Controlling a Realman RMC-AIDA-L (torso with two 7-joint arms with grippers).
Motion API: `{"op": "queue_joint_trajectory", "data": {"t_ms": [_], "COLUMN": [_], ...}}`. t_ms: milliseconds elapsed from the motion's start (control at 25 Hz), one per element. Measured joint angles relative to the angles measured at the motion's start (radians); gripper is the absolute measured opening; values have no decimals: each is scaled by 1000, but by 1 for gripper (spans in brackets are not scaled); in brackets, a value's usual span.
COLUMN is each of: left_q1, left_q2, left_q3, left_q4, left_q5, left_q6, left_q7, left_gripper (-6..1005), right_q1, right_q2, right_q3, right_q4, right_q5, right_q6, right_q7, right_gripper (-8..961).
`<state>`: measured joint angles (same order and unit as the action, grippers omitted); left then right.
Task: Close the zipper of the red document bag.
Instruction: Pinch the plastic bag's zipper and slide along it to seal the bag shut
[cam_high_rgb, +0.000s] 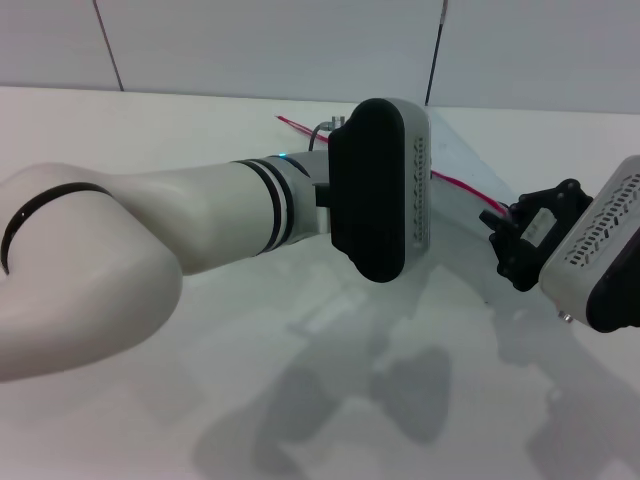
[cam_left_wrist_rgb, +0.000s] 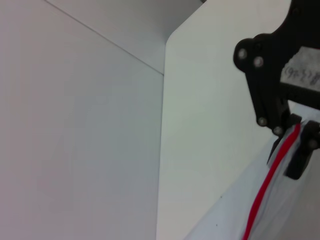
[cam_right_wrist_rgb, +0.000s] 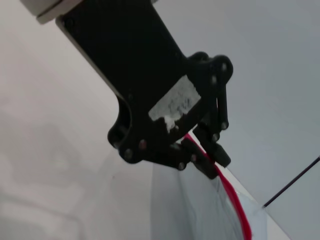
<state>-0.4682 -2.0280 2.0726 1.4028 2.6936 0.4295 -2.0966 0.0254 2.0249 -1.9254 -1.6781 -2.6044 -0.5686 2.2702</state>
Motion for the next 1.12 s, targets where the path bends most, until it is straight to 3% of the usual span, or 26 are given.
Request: {"op": "queue_joint_trajectory", "data": {"t_ms": [560, 1120], "left_q1": [25, 199], "left_q2": [0, -1], "left_q3": [-47, -150], "left_q4": [-22, -4], "left_q5": [4, 5], "left_q6": [-2, -48], "left_q7": [-26, -47], "left_gripper": [69, 65], "right_q1": [-2, -5], "right_q2": [3, 8], "right_q3": [45, 135], "right_q4": [8, 62], "right_q5": [0, 0], "right_q6": [0, 2], "right_q7": [5, 28], "right_gripper": [127, 136]}}
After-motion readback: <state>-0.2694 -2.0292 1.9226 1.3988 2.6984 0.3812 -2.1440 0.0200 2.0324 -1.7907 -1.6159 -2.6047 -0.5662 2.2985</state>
